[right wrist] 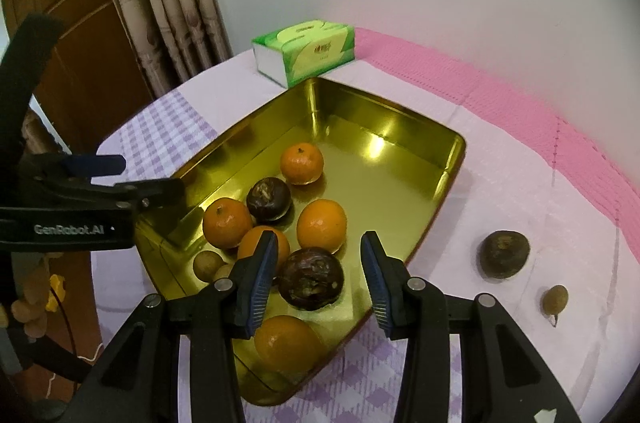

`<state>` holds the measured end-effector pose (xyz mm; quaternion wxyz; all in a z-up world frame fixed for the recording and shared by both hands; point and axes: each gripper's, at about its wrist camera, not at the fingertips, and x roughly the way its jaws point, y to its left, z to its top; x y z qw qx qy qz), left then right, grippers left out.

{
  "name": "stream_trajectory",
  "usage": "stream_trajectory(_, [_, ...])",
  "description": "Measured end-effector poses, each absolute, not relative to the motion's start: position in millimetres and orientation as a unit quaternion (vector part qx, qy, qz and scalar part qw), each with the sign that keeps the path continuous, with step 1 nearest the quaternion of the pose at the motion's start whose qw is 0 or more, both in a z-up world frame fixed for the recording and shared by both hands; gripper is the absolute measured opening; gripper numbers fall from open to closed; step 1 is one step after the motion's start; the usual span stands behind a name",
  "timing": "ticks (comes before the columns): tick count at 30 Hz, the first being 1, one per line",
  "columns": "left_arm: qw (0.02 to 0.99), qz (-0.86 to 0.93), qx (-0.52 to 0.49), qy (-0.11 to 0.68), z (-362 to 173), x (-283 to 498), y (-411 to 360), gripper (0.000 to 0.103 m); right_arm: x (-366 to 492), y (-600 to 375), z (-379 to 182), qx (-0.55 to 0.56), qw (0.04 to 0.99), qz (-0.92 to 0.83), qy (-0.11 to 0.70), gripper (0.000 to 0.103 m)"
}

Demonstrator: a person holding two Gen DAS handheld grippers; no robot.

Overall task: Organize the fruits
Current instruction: 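Move the right gripper to the small brown-green fruit on the cloth and grasp it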

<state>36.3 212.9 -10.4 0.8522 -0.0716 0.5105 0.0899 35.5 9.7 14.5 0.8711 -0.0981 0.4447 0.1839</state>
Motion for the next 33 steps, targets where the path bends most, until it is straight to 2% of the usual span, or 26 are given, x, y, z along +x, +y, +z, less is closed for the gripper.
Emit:
stream_trajectory(20, [0.859,0.07,-0.043,0.506,-7.9,36.9,195.7,0.089,39.5,-145.5,13.4,-0.057,0.893,0.017,0.446,0.041])
stream_trajectory(29, [0.869,0.051,-0.018,0.491,-4.4,36.7,181.7,0.089,42.6,-166.9,-9.7,-0.057,0.889,0.009,0.455,0.04])
stream_trajectory(33, [0.872,0.053,-0.006,0.486,-3.6,37.4,175.7,0.089,51.5,-169.2,-18.2,-0.06,0.887,0.01,0.457,0.035])
